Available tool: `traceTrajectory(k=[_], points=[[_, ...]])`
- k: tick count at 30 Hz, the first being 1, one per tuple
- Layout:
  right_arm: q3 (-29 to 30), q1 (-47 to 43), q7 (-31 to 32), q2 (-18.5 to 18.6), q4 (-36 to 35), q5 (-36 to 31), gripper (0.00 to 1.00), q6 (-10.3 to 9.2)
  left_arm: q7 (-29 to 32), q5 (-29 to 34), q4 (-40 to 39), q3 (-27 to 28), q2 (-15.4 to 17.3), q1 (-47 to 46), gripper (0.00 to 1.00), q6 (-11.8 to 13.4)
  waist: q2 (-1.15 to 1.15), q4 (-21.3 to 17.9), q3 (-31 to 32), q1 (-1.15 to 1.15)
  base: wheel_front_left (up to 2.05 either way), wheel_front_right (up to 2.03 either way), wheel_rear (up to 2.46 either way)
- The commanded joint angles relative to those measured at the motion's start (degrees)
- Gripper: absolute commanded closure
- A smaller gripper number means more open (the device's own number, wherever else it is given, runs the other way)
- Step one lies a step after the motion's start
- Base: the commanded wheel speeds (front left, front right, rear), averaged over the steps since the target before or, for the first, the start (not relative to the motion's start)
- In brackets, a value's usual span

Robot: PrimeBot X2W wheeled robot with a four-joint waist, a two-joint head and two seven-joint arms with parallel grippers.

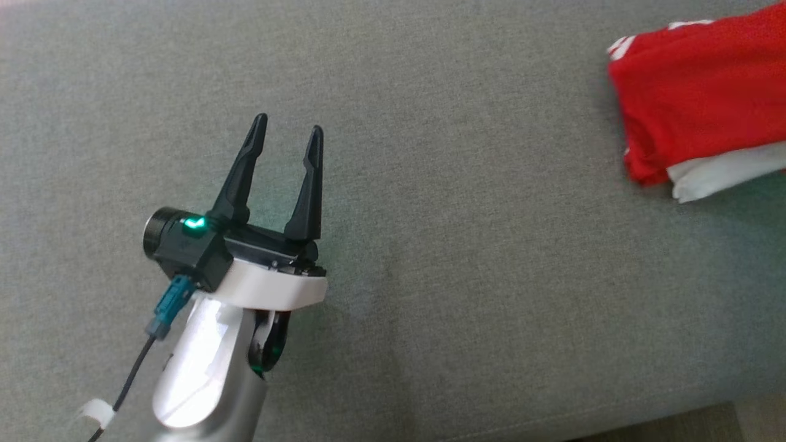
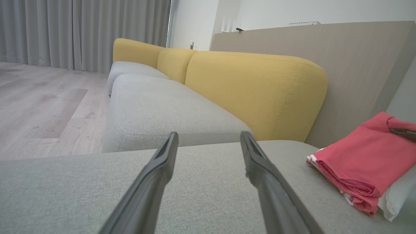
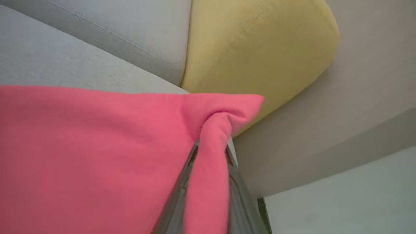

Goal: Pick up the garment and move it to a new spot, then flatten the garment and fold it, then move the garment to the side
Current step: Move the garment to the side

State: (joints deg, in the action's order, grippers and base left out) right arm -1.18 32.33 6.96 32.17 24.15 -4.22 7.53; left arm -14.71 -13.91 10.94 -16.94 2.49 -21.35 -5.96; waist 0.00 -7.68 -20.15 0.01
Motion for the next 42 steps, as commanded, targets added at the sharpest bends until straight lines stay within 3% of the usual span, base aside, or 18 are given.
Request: traceTrajectory(k=[1, 14, 15, 16, 17, 24, 32, 42], points=[[1.5, -0.7, 0.5, 2.6, -1.5, -0.6, 1.0, -0.04, -0.3, 0.6, -1.8, 1.9, 0.6, -1.8, 0.0, -0.3, 0.0, 0.0, -0.6, -0.01, 0.0, 0.0, 0.0], [10.5, -0.6, 2.7, 0.0, 0.7, -5.4, 1.0, -0.04, -0.3, 1.1, -1.6, 3.4, 1.1, -2.5, 0.0, -0.9, 0.0, 0.8, -3.1, -0.01, 0.0, 0.0, 0.0], [11.1, -0.7, 2.5, -0.4, 0.5, -6.0, 0.36, -0.04, -0.3, 1.1, -1.5, 3.5, 1.1, -2.4, 0.0, -0.9, 0.0, 0.9, -3.1, -0.01, 0.0, 0.0, 0.0], [11.1, -0.7, 2.5, -0.4, 0.5, -6.0, 0.36, -0.04, -0.3, 1.1, -1.5, 3.5, 1.1, -2.4, 0.0, -0.9, 0.0, 0.9, -3.1, -0.01, 0.0, 0.0, 0.0], [11.9, -0.8, 2.3, -0.8, 0.2, -6.5, 0.0, -0.04, -0.3, 1.2, -1.5, 3.6, 1.1, -2.4, 0.0, -1.0, 0.0, 0.9, -3.0, -0.01, 0.0, 0.0, 0.0], [13.8, -1.7, 2.2, -5.0, -4.9, -8.7, 0.0, -0.04, -0.3, 1.1, -0.7, 4.2, 1.0, -1.5, 0.0, -1.1, 0.0, 0.6, 0.2, -0.01, 0.0, 0.0, 0.0], [10.1, -3.5, 0.9, -11.9, -14.8, -6.2, 0.0, -0.04, -0.3, 0.8, -1.1, 5.7, 0.6, 1.6, 0.0, -0.7, 0.0, 1.7, 7.6, -0.01, 0.0, 0.0, 0.0], [7.6, -8.7, -4.1, -25.5, -21.6, 2.5, 0.0, -0.04, -0.3, 0.1, -2.4, 7.8, 0.4, 7.1, 0.0, 0.6, 0.0, 4.8, 14.9, -0.01, 0.0, 0.0, 0.0]])
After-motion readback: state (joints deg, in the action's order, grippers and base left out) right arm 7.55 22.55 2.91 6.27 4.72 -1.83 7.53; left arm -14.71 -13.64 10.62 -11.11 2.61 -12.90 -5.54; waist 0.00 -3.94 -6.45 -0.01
